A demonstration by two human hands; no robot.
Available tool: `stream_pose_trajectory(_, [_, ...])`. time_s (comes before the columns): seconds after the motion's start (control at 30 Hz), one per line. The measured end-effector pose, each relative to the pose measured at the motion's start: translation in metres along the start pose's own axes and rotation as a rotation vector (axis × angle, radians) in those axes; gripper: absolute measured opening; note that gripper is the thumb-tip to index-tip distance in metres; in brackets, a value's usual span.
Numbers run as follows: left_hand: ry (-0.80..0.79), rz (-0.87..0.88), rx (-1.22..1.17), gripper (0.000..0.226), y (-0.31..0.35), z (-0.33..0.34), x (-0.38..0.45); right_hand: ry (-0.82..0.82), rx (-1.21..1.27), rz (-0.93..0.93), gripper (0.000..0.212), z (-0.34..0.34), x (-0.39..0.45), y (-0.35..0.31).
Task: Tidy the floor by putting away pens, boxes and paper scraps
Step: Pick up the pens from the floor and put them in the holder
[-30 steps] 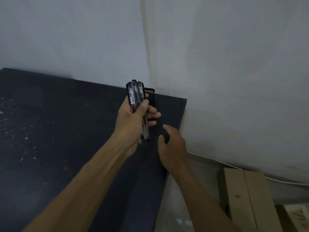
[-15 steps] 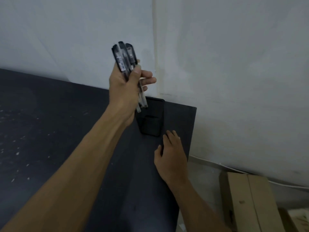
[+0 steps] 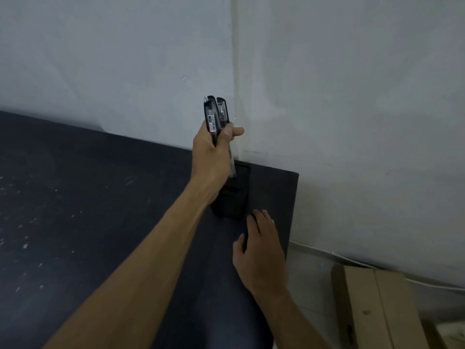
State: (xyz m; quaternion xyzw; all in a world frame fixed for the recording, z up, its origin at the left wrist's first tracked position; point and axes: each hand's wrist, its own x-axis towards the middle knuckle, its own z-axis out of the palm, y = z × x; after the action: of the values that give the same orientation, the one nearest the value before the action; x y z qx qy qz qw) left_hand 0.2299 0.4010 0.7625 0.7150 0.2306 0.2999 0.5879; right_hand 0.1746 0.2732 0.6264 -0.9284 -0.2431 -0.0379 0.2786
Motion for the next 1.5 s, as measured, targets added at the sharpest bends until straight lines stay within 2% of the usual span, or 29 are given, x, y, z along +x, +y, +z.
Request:
stream_pose_trajectory(0.07, [-0.037, 0.030, 0.024, 0.021, -0.001, 0.001, -0.004, -0.009, -0.018, -0.006, 0.050, 0.000, 0.000, 0.000])
stream_pose_trajectory(0.13, [-0.075, 0.078, 0.135, 0.010, -0.006, 0.000, -0.006, -0.013, -0.041, -0.010, 0.049, 0.001, 0.000, 0.000])
stream_pose_trajectory(0.2, [-0.081, 0.110, 0.274, 0.009, -0.012, -0.002, -0.007, -0.013, -0.053, -0.014, 0.049, 0.002, 0.001, 0.001])
stream_pose_trajectory(0.37, [0.010, 0.027, 0.493, 0.013, -0.025, -0.008, -0.015, 0.001, -0.052, -0.027, 0.048, 0.004, 0.000, 0.002])
stream_pose_trajectory(0.47, [0.070, -0.096, 0.439, 0.009, -0.028, -0.007, -0.018, 0.005, -0.057, -0.031, 0.049, 0.003, 0.000, 0.002])
stream_pose_trajectory(0.57, [0.057, -0.254, 0.350, 0.011, -0.029, -0.008, -0.016, 0.013, -0.049, -0.027, 0.049, 0.003, 0.000, 0.001])
stream_pose_trajectory(0.77, [-0.015, -0.345, 0.029, 0.018, -0.038, -0.018, -0.012, 0.023, -0.056, -0.041, 0.048, 0.002, 0.000, 0.003])
stream_pose_trajectory(0.93, [-0.097, -0.321, 0.009, 0.012, -0.039, -0.021, -0.019, 0.017, -0.044, -0.034, 0.049, 0.002, 0.001, 0.001])
stream_pose_trajectory(1.23, [-0.147, -0.298, 0.049, 0.010, -0.042, -0.025, -0.018, 0.024, -0.041, -0.035, 0.048, 0.002, 0.000, 0.001])
stream_pose_trajectory(1.4, [-0.138, -0.312, 0.038, 0.027, -0.040, -0.027, -0.018, 0.018, -0.043, -0.031, 0.048, 0.002, 0.001, 0.001])
stream_pose_trajectory(1.5, [-0.150, -0.306, 0.056, 0.025, -0.038, -0.030, -0.019, 0.019, -0.033, -0.030, 0.048, 0.002, 0.001, 0.001])
